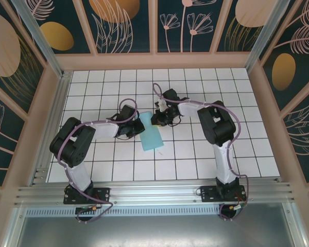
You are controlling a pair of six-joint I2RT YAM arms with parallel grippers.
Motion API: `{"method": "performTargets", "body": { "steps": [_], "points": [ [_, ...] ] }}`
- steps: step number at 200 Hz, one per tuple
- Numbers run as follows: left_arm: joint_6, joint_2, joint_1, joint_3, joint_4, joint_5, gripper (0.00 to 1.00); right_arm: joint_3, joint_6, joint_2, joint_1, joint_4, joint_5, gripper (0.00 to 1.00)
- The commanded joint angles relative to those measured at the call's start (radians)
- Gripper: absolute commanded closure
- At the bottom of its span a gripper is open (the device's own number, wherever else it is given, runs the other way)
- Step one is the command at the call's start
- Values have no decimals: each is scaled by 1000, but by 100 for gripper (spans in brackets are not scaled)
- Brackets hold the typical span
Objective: Fold a paper plane with a square sheet of paper (pick it up from the middle)
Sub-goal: First fold in half a square sheet of paper at the center of the table.
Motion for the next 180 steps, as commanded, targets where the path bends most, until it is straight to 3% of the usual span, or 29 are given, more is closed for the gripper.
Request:
{"method": "performTargets", "body": {
  "steps": [1, 133, 180],
  "points": [
    [87, 80, -6, -6, -201, -73, 89, 64, 25, 45, -6, 21, 15, 85],
    [191, 126, -7, 10, -245, -74, 92, 341, 38, 218, -15, -55, 86, 84],
    [171, 98, -6, 19, -230, -80, 92, 189, 47, 11, -16, -16, 32, 84]
  ]
}}
